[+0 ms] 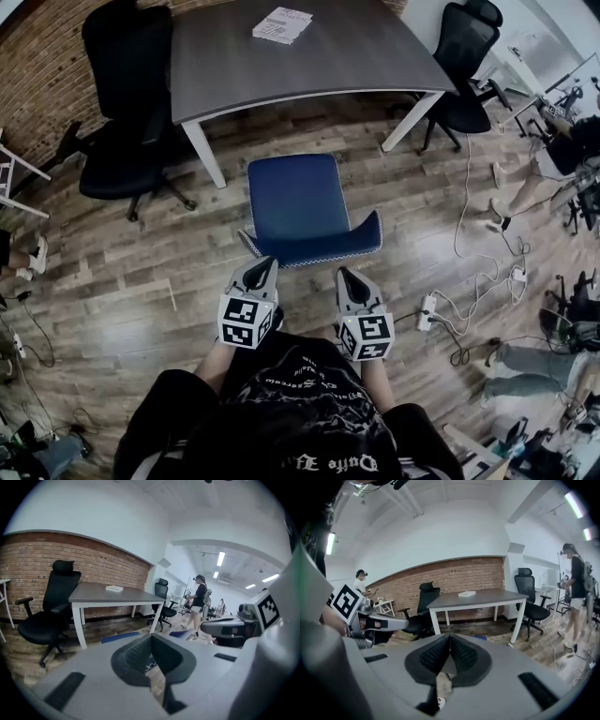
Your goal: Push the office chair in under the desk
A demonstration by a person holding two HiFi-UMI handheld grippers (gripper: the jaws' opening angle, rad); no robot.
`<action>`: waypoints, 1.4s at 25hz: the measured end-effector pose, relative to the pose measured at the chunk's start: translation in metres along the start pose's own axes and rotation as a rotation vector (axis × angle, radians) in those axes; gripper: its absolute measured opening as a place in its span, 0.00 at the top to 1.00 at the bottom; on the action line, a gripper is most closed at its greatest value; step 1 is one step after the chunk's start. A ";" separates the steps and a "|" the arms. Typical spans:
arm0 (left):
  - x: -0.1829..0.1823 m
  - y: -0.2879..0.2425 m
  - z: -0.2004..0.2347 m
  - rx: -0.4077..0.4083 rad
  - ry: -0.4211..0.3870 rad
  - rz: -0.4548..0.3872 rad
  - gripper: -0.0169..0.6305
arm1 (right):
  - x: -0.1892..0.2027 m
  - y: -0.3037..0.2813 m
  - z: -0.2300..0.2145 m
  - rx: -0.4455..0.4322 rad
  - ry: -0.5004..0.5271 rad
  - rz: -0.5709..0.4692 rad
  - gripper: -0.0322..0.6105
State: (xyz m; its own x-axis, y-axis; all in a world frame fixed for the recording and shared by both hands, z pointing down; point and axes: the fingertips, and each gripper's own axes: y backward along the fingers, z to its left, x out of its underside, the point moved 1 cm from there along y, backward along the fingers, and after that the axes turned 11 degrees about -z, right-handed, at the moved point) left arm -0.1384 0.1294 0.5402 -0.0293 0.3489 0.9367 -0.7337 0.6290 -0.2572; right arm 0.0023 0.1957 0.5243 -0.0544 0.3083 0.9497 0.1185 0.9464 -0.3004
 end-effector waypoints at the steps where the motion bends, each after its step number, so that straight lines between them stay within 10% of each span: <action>1: -0.002 -0.005 0.001 0.020 -0.012 0.007 0.96 | -0.001 -0.005 0.000 -0.004 0.008 0.011 0.94; 15: -0.003 -0.044 -0.019 0.110 -0.054 0.065 0.96 | 0.000 -0.031 -0.030 -0.079 0.095 0.103 0.94; 22: 0.002 -0.045 -0.030 0.035 -0.035 0.083 0.96 | 0.005 -0.037 -0.038 -0.256 0.137 0.139 0.93; 26: 0.008 -0.046 -0.036 0.024 -0.024 0.115 0.83 | 0.004 -0.043 -0.037 -0.391 0.178 0.169 0.76; 35: 0.026 -0.066 -0.065 0.249 -0.317 0.347 0.62 | 0.018 -0.052 -0.033 -0.693 0.415 0.304 0.66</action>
State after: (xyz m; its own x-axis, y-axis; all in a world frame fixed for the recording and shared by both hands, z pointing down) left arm -0.0463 0.1420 0.5659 -0.4740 0.2558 0.8426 -0.7826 0.3162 -0.5362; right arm 0.0280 0.1489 0.5601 0.4288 0.3506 0.8326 0.6545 0.5147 -0.5538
